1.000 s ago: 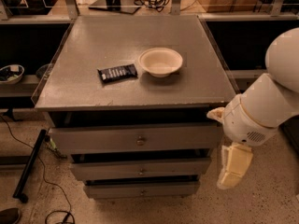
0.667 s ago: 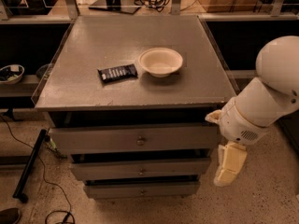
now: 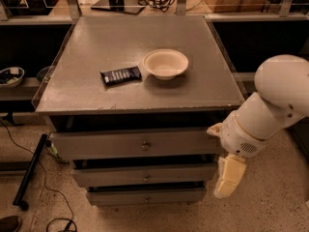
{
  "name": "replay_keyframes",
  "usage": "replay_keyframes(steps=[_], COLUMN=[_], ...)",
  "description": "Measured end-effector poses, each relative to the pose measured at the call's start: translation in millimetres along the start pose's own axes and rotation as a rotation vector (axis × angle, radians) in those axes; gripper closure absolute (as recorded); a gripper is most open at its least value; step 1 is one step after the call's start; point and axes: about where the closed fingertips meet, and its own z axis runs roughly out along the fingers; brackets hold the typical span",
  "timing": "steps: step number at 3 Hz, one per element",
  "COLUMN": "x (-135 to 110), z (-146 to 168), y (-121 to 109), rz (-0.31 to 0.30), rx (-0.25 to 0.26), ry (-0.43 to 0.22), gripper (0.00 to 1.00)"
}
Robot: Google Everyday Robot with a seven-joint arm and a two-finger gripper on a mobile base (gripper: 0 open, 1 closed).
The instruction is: Open top drawer
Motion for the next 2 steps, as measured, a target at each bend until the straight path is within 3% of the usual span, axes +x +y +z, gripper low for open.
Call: replay_keyframes(steps=[2], x=[1.0], z=[33.8], y=[-21.2], rz=[-0.02], rx=[-0.027], ry=[-0.043], gripper=[0.0])
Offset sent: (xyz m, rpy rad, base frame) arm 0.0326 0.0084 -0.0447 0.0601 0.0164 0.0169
